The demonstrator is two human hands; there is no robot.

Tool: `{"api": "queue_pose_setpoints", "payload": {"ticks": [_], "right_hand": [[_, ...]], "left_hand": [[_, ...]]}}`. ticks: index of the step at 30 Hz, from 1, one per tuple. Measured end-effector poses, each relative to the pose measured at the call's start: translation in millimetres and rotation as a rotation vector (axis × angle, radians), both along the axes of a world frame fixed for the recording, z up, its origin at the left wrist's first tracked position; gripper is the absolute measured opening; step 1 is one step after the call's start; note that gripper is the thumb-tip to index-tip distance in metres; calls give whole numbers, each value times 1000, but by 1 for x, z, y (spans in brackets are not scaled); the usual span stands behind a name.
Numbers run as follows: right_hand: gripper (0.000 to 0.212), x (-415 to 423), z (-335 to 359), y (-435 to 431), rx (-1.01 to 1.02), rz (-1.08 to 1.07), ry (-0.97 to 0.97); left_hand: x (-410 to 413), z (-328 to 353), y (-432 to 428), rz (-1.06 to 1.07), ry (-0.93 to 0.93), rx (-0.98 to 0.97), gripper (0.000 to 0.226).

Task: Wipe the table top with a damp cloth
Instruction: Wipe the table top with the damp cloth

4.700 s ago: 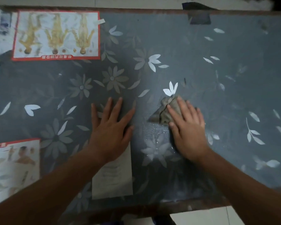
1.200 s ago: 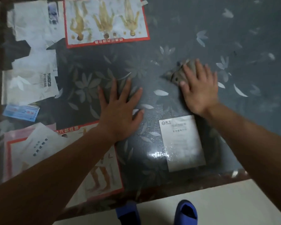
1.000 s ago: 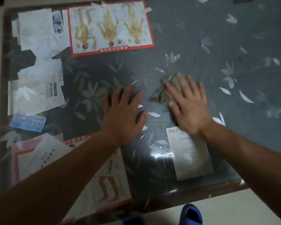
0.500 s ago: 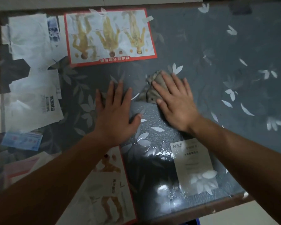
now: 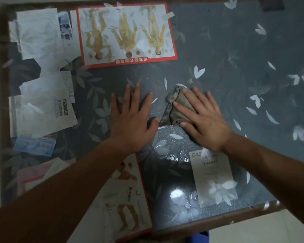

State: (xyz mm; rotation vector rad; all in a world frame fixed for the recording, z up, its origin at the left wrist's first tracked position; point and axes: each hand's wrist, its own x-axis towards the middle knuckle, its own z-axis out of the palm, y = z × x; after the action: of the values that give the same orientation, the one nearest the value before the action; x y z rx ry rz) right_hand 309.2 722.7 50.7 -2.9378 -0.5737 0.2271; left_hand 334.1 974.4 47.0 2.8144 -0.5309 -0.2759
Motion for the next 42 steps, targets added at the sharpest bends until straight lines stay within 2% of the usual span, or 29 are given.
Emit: {"api": "queue_pose_setpoints", "payload": {"ticks": [2, 5, 7, 9, 13, 16, 18, 22, 24, 26, 29, 31, 33, 36, 38, 40, 42], "right_hand": [[58, 12, 1, -16, -27, -13, -3], [58, 52, 1, -28, 22, -327, -31], [58, 59, 0, -23, 47, -441, -35], [57, 38, -2, -14, 47, -371, -60], [55, -18, -6, -16, 41, 29, -70], [55, -9, -6, -40, 37, 155, -39], [55, 20, -7, -54, 38, 59, -62], [60, 118, -6, -63, 52, -368, -68], [59, 145, -4, -47, 52, -493, -45], [58, 135, -5, -28, 43, -399, -58], [56, 93, -3, -29, 49, -38, -68], [55, 93, -3, -45, 52, 46, -40], [57, 123, -4, -55, 32, -45, -34], [58, 196, -7, -52, 46, -325, -38], [58, 242, -7, -36, 67, -427, -12], [59, 259, -6, -12, 71, -404, -6], [58, 243, -7, 5, 81, -225, -27]], "left_hand": [[-1, -3, 0, 0, -37, 28, 72], [-1, -7, -1, 0, -85, 57, 71], [-1, -8, -1, -2, -88, 66, 72], [-2, -7, -1, 6, -73, 55, 72], [-2, -2, -3, 26, -42, 12, 71], [1, 1, -5, 59, -66, -10, 65], [12, 0, -7, 74, -91, -5, 65], [49, -6, -13, 122, -109, 9, 70], [62, -11, -16, 145, -101, 32, 72], [65, -15, -16, 150, -111, 52, 73], [64, -17, -16, 150, -122, 68, 72], [63, -18, -16, 148, -125, 66, 72], [64, -18, -15, 148, -139, 64, 72], [64, -19, -16, 148, -155, 65, 71], [63, -20, -16, 148, -166, 63, 71], [63, -20, -16, 146, -169, 67, 71], [64, -20, -15, 150, -172, 67, 70]]}}
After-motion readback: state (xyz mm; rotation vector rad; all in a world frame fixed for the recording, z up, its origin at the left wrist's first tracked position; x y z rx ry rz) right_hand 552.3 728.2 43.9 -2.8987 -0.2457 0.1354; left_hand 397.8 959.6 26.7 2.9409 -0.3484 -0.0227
